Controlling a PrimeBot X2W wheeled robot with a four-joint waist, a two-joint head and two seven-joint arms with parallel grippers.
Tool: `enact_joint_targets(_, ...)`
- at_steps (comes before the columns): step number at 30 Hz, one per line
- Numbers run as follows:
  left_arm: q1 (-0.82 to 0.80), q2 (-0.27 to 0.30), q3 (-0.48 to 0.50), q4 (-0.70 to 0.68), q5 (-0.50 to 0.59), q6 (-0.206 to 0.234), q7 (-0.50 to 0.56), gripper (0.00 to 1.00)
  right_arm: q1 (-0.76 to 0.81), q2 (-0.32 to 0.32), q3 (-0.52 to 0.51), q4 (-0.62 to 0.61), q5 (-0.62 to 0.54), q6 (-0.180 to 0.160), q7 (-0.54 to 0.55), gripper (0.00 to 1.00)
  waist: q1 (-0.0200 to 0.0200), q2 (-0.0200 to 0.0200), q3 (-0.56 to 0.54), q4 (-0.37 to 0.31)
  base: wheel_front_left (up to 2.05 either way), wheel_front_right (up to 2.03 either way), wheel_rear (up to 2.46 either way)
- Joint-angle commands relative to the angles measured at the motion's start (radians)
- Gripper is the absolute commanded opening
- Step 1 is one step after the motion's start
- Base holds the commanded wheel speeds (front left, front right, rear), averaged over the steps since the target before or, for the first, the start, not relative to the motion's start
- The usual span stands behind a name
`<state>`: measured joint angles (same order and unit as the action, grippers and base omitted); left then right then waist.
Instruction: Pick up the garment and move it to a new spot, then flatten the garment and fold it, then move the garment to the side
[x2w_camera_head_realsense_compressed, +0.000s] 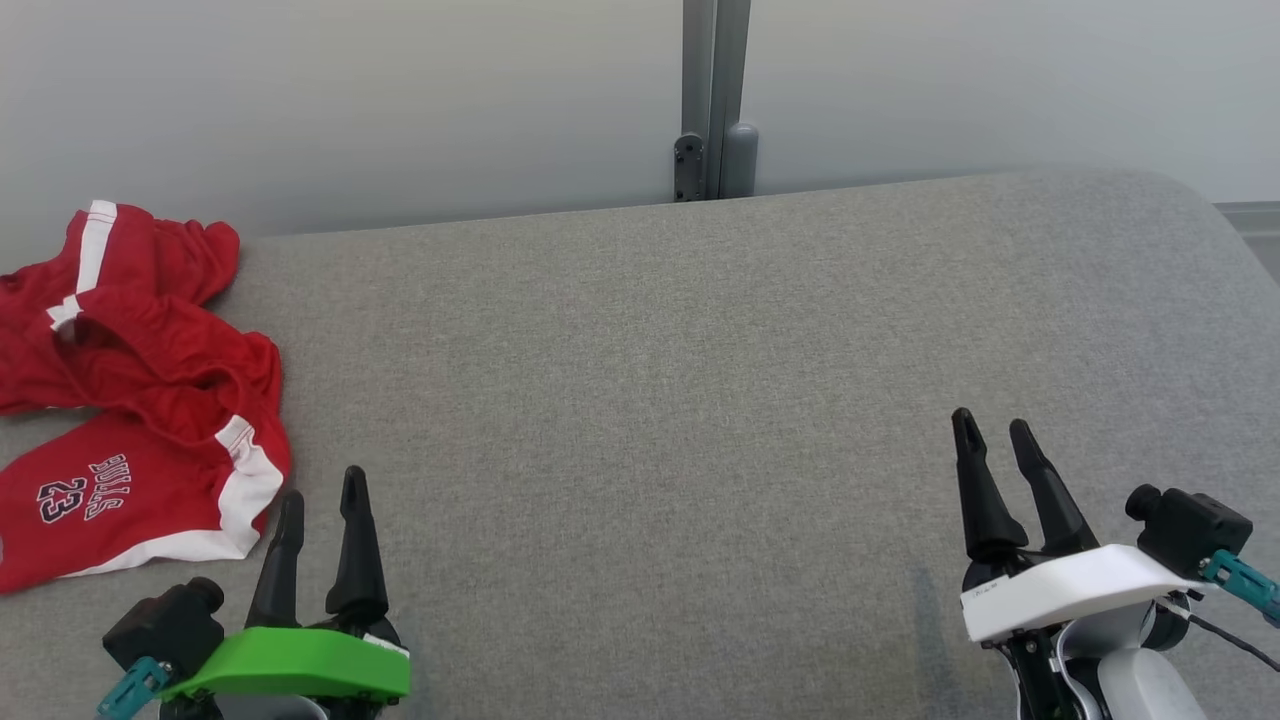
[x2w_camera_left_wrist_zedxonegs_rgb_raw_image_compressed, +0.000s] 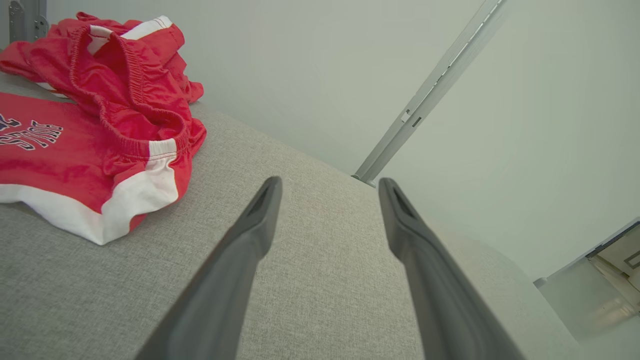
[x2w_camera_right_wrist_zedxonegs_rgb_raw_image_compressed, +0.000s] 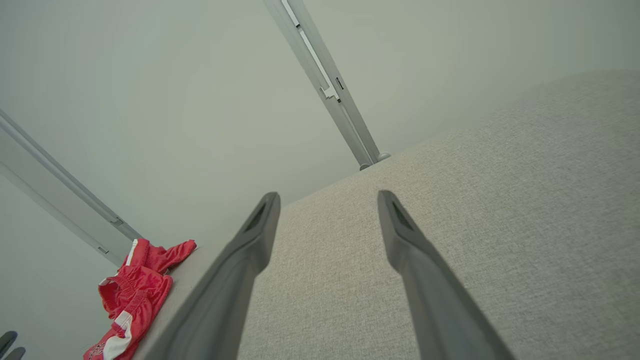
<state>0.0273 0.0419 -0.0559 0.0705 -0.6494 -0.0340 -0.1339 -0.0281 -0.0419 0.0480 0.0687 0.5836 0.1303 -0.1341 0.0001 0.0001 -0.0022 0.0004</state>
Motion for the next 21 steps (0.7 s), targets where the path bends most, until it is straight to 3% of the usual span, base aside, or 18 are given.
enact_joint_targets(1, 0.004, 0.007, -0.004, -0.011, 0.034, 0.003, -0.011, 1.0, 0.001, -0.007, 0.005, -0.017, -0.035, 0.0, -0.011, 1.0, -0.0001, -0.0001, 0.0, 0.0, 0.0, 0.0, 0.0)
enact_joint_targets(21, 0.04, 0.009, -0.03, -0.013, 0.232, 0.008, -0.062, 1.0, 0.015, -0.008, 0.044, -0.041, -0.246, 0.001, -0.062, 1.0, -0.0001, -0.0001, -0.004, -0.002, 0.0, 0.0, 0.0)
